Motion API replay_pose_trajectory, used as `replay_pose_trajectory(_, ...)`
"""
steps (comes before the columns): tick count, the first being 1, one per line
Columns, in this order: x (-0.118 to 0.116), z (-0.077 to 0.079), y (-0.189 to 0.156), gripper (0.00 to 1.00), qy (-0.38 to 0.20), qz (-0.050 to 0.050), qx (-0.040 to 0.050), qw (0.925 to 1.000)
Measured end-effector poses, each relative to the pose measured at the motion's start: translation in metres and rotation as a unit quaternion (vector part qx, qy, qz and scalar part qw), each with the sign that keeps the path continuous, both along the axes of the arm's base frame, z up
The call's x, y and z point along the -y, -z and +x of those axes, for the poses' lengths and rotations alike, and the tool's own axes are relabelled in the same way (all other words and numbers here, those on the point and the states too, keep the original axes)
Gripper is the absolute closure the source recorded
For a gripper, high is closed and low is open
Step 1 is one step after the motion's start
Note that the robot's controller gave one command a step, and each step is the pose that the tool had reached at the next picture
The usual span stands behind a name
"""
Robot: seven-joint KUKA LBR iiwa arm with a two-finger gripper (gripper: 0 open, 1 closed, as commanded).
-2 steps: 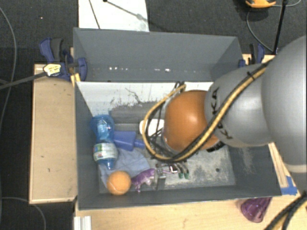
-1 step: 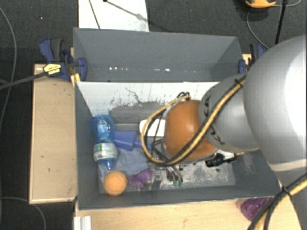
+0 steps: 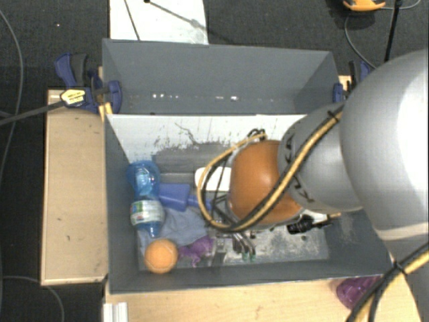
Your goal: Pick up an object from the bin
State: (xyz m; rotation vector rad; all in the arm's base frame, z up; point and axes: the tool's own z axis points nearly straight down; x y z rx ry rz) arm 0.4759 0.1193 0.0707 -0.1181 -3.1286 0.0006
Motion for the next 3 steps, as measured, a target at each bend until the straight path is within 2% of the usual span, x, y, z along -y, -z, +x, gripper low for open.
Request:
replay_pose_trajectory(1, 0.003, 0.000, -0.072, 0.00, -0.005, 0.000, -0.0016, 1.0000)
replay_pose_trajectory(2, 0.003, 0.002, -0.088, 0.00, -0.005, 0.001, 0.0016, 1.0000)
replay_pose_trajectory(3, -0.006, 0.003, -0.068, 0.00, -0.037, 0.001, 0.0040, 0.9993)
